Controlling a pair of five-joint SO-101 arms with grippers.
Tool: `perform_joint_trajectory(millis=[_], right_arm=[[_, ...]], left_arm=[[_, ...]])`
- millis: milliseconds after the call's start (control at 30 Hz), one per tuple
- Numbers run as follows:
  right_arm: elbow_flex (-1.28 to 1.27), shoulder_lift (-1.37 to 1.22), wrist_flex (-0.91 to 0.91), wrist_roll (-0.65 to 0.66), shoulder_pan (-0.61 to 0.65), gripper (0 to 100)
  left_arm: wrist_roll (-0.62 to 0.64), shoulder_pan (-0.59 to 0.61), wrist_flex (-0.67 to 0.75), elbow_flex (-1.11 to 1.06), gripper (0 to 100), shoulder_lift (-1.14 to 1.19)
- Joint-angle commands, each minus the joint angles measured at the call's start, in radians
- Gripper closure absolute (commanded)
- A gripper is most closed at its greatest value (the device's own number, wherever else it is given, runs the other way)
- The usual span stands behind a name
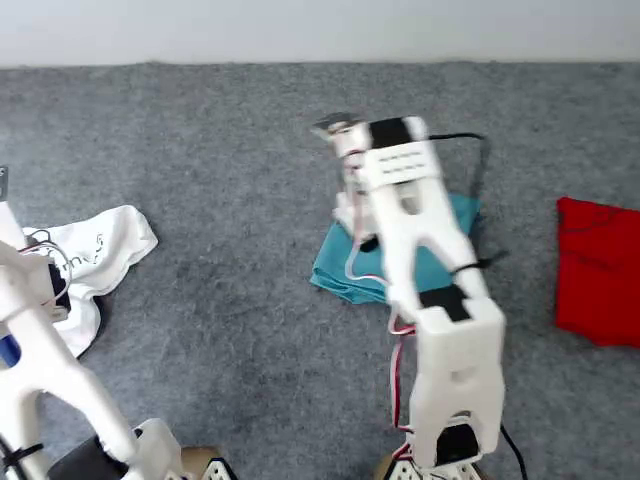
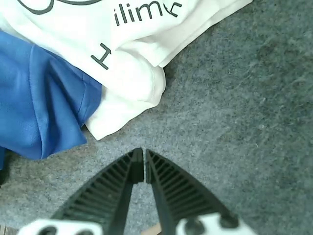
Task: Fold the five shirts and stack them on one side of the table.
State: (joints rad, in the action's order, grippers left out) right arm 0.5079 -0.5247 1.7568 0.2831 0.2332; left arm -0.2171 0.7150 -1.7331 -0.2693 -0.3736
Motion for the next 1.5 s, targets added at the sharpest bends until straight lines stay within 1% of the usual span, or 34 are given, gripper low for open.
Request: perform_joint_trajectory(millis=[0,67,133,200,300,400,500,667,700,767,833,900,1000,1067,1133,1233,1333,1467], right_arm=[[-0.172,0.13,0.038,0.063,-0.119,99.0],[-0.259,0.13,0.031,0.087,-0.165,99.0],[-0.334,0.108,-0.021,0.091,-0.194,99.0],[-0.399,0.076,-0.093,0.087,-0.206,99.0],[-0.445,0.038,-0.128,0.086,-0.202,99.0],[-0.414,0.065,-0.064,0.084,-0.2,99.0],[-0.338,0.151,0.019,0.083,-0.2,99.0],[-0.219,0.288,0.035,0.083,-0.206,98.7],[-0.195,0.292,0.035,0.083,-0.208,97.5],[-0.167,0.289,0.028,0.072,-0.216,90.5],[-0.169,0.271,0.007,-0.025,-0.231,80.2],[-0.169,0.236,-0.03,-0.193,-0.236,69.3],[-0.169,0.159,-0.093,-0.494,-0.222,55.4],[-0.163,0.107,-0.147,-0.612,-0.205,48.6],[-0.163,0.061,-0.196,-0.629,-0.194,45.8],[-0.163,0.001,-0.262,-0.677,-0.163,45.8],[-0.163,-0.047,-0.329,-0.713,-0.159,45.8],[-0.163,-0.11,-0.404,-0.718,-0.159,45.8]], left_arm=[[0.002,-0.003,0.003,0.01,99,-0.029],[0.002,-0.003,0.003,0.01,99,-0.029],[0.002,-0.005,0.003,0.01,99,-0.029],[0.002,-0.008,0.003,0.01,99,-0.029],[0.002,-0.008,0.003,0.01,99,-0.029],[0.002,-0.008,0.003,0.01,99,-0.029],[0.002,-0.006,0.003,0.01,99,-0.029],[0.002,-0.008,0.003,0.01,99,-0.026],[0.0,-0.008,0.003,0.01,99,-0.023],[0.0,-0.008,0.003,0.01,99,-0.023],[0.0,-0.008,0.003,0.01,99,-0.023],[0.0,-0.008,0.003,0.01,99,-0.025],[0.0,-0.008,0.003,0.01,99,-0.025],[0.0,-0.008,0.003,0.01,99,-0.025],[0.0,-0.008,0.003,0.01,99,-0.023],[0.0,-0.008,0.003,0.01,99,-0.023],[0.0,-0.008,0.003,0.01,99,-0.023],[0.0,-0.008,0.003,0.01,99,-0.021]])
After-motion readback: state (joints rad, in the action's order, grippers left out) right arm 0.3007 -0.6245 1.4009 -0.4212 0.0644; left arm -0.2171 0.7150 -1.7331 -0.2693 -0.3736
